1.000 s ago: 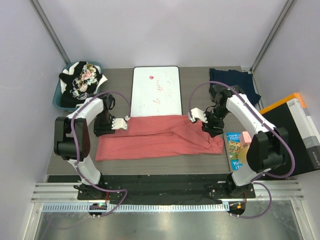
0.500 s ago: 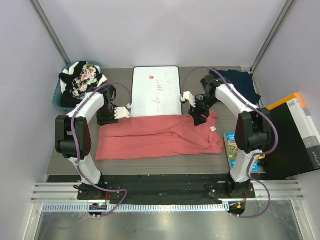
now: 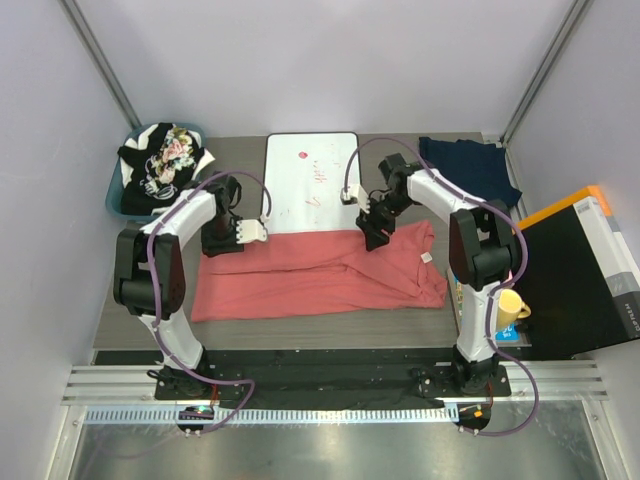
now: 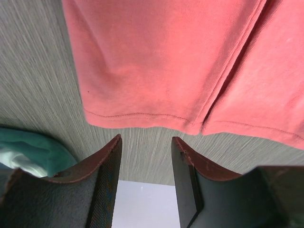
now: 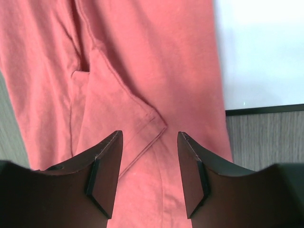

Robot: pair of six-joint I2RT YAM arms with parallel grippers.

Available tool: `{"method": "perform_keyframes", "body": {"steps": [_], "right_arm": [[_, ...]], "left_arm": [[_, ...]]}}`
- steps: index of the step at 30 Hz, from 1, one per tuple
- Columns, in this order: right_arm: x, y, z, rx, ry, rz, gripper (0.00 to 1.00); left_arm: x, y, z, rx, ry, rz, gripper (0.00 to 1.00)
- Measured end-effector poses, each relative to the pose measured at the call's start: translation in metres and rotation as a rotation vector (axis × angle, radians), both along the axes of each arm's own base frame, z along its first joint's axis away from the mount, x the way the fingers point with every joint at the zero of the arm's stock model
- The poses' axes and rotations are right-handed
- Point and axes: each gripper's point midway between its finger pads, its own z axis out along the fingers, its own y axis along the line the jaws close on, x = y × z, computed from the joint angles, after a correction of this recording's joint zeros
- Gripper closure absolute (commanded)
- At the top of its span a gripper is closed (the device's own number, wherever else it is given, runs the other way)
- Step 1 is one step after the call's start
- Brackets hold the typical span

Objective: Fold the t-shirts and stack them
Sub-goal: Fold the other side of the tshirt into a rectangle

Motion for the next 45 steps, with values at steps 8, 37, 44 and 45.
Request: {"method": "perform_keyframes", "body": {"steps": [8,37,44,45], "right_arm": [[0.012,0.006,-0.020,0.000,0.009,-0.015,0.48],[-0.005,0.005,0.010,-0.064,-0.035,0.061,0.66],[-0.004,0.002,0.019,-0.075,-0.053,0.052,0.63],[-0.005,0.002,0.018,-0.078,-0.049,0.051,0.64]], "left_arm": [[0.001,-0.001,0.000,-0.004,-0.006,0.018,0.53],[0.015,-0.007,-0.003,-0.025,-0.010,-0.011,0.53],[0.018,-0.009,-0.002,-0.031,-0.018,-0.013,0.53],[0.018,-0.009,-0.001,-0.032,-0.019,-0.013,0.53]]}}
